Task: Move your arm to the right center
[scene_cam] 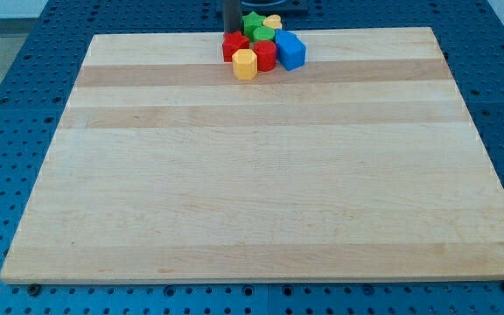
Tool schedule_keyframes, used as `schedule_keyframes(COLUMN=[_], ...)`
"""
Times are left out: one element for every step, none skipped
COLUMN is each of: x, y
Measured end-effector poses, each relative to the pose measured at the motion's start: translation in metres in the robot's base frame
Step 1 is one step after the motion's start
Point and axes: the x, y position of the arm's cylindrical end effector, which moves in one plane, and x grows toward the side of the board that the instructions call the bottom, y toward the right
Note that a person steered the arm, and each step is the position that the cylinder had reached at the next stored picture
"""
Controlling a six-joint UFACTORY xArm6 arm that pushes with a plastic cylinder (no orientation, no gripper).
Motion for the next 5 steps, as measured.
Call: schedule_keyframes(x=[0.026,0.056,0.085,0.108,0.111], y=[-0.019,-0.041,-0.053,-0.059,-0.061])
